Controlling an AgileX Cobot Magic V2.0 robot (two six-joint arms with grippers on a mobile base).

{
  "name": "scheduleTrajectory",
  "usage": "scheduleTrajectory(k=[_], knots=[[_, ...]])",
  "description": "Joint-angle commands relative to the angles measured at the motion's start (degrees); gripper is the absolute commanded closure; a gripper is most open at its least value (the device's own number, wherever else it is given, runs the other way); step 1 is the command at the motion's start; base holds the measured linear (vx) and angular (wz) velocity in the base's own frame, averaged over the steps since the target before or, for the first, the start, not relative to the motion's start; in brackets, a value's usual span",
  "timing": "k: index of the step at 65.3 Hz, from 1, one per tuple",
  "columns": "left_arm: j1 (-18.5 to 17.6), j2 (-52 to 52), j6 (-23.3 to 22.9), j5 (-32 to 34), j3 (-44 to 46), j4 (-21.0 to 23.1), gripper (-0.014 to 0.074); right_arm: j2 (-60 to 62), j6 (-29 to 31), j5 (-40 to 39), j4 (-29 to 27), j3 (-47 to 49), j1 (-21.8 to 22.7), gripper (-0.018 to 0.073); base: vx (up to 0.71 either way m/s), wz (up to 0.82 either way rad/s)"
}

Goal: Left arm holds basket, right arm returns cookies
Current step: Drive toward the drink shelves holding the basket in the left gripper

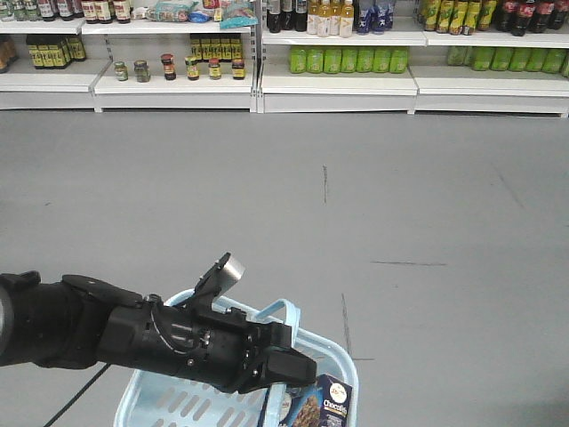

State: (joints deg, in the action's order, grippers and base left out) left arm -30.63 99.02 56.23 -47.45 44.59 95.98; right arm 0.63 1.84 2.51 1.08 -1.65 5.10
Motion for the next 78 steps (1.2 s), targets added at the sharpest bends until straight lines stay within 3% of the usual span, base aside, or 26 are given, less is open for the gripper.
scheduleTrajectory(k=[1, 78], knots=[[-0.27, -2.57, 0.58, -3.92, 1.27, 3.37, 0.0603, 0.56, 0.32, -4.24, 0.46, -0.02, 0.42, 0.0568, 0.35, -0.04], [-0.27, -2.57, 0.58, -3.88, 1.27, 3.35, 0.0603, 0.56, 0.32, -4.22, 0.46, -0.02, 0.42, 0.0568, 0.36, -0.01]])
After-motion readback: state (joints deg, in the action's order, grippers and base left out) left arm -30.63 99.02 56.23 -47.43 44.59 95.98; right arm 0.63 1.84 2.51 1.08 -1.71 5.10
